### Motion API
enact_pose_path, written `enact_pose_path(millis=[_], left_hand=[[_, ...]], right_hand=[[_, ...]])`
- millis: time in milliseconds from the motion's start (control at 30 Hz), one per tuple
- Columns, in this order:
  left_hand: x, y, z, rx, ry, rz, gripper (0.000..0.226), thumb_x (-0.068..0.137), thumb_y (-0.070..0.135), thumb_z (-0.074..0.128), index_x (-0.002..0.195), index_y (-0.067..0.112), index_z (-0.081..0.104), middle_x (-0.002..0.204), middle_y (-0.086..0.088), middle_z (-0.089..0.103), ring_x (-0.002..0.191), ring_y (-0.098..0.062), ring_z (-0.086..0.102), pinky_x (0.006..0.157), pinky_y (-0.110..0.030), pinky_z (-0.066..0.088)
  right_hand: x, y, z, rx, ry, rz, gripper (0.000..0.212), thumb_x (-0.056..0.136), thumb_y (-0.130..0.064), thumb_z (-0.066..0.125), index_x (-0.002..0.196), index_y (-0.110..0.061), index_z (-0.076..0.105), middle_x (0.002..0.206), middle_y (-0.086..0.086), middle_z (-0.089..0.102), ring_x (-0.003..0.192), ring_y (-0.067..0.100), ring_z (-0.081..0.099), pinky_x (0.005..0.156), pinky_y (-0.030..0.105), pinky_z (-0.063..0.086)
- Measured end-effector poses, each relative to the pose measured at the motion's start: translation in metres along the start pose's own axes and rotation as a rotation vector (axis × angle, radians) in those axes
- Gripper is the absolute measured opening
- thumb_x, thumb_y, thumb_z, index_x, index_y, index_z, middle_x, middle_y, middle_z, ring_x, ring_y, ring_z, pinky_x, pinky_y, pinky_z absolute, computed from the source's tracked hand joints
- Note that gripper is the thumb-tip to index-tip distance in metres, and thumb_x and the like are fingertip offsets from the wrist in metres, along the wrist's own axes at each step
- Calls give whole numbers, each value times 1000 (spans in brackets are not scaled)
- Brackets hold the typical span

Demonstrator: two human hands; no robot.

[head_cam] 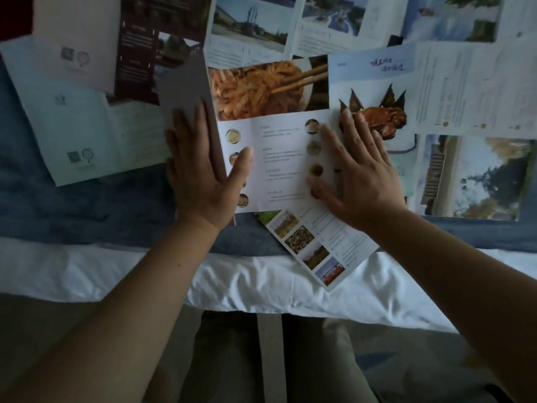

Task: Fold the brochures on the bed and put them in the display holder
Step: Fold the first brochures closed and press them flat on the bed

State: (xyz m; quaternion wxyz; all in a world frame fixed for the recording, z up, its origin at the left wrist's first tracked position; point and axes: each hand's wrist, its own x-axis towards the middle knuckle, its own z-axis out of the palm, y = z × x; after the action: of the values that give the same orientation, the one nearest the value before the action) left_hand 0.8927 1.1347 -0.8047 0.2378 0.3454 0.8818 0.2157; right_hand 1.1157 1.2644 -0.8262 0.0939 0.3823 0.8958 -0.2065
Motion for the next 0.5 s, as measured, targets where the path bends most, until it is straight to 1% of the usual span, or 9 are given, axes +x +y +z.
enact_pose_path(millis=[67,100,167,233,300,367,500], left_hand=[[-4,20,12,13,-39,-2,94,88,77,38,165,32,6,174,-10,1,159,-38,1,122,-68,11],[-6,29,18,25,-53,5,93,89,75,40,165,35,5,174,-9,-1,159,-38,0,121,-69,11],[-8,46,31,48,-70,25,90,90,71,43,164,39,3,174,-7,-2,158,-38,0,120,-71,12],[-9,61,42,68,-80,41,89,91,67,44,164,38,3,174,-7,-2,158,-39,0,119,-71,12],[-11,75,52,89,-87,53,88,90,62,43,164,38,3,174,-8,-3,158,-39,0,119,-69,12],[-14,87,61,110,-96,65,87,90,57,43,164,38,3,174,-7,-3,158,-39,-1,119,-68,10],[-15,102,76,174,-109,50,83,94,49,46,164,39,0,174,-7,-5,158,-40,-3,121,-68,10]], right_hand=[[-6,9,-3,-29,14,37,87,100,-71,30,165,-21,2,172,7,-7,159,23,-9,129,48,5],[-10,14,-5,-54,18,75,89,98,-73,29,165,-21,2,172,9,-8,158,24,-10,128,49,3],[-20,26,-11,-78,17,146,90,94,-80,29,165,-30,2,171,13,-13,158,29,-12,128,52,0],[-30,40,-16,-67,3,168,85,94,-80,29,163,-41,1,170,13,-16,157,31,-15,127,53,-1],[-39,53,-17,-45,-5,162,81,95,-78,29,162,-44,0,171,10,-16,157,29,-16,127,53,-1],[-47,62,-14,-27,-2,158,81,96,-76,29,163,-39,1,171,8,-13,158,27,-14,128,52,1],[-56,74,-9,0,6,166,86,100,-70,30,165,-23,-2,172,1,-10,158,20,-11,129,48,1]])
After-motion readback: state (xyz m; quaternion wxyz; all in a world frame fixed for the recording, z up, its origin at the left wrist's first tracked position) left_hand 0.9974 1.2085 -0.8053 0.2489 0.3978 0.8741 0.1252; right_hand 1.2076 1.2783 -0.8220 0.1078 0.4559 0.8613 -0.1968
